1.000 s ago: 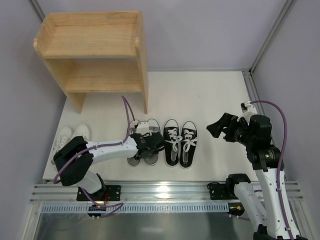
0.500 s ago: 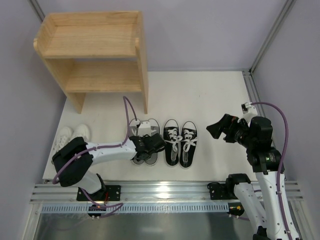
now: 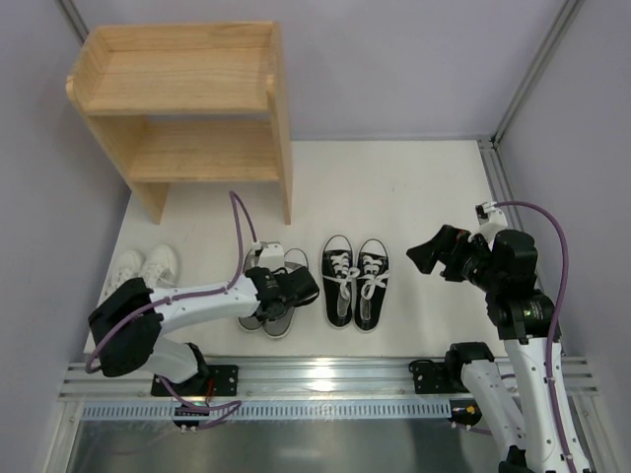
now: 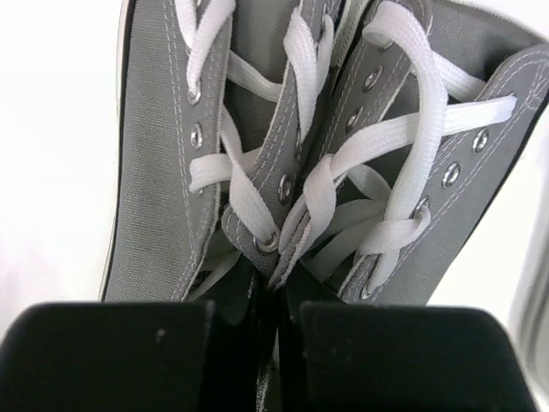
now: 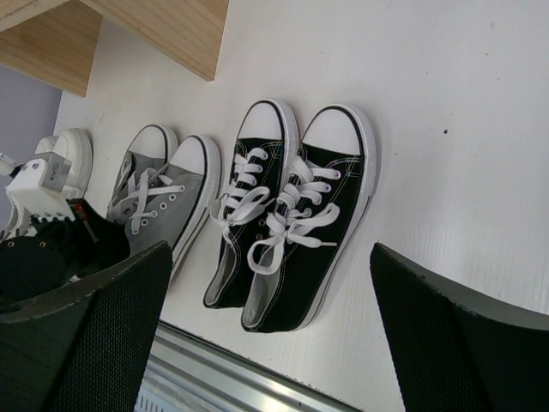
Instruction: Place and organize the shoes onto the shoe shelf
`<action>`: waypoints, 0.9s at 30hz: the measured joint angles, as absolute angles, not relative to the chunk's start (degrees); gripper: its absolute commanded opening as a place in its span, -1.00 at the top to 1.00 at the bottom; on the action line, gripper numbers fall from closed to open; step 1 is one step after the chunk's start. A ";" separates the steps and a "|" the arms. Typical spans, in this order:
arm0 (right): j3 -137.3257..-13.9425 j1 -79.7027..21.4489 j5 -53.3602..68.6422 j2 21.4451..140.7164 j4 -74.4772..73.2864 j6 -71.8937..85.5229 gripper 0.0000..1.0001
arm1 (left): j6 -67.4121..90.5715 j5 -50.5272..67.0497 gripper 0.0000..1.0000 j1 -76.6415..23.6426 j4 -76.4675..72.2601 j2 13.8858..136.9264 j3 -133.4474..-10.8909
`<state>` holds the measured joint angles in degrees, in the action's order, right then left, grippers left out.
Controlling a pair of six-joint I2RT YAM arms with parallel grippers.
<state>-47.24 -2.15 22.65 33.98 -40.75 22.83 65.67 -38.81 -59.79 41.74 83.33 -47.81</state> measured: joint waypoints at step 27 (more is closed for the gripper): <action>-44.12 -2.15 24.16 34.13 -37.67 24.12 -0.94 | 53.80 -48.73 1.00 -61.76 70.24 52.95 -62.76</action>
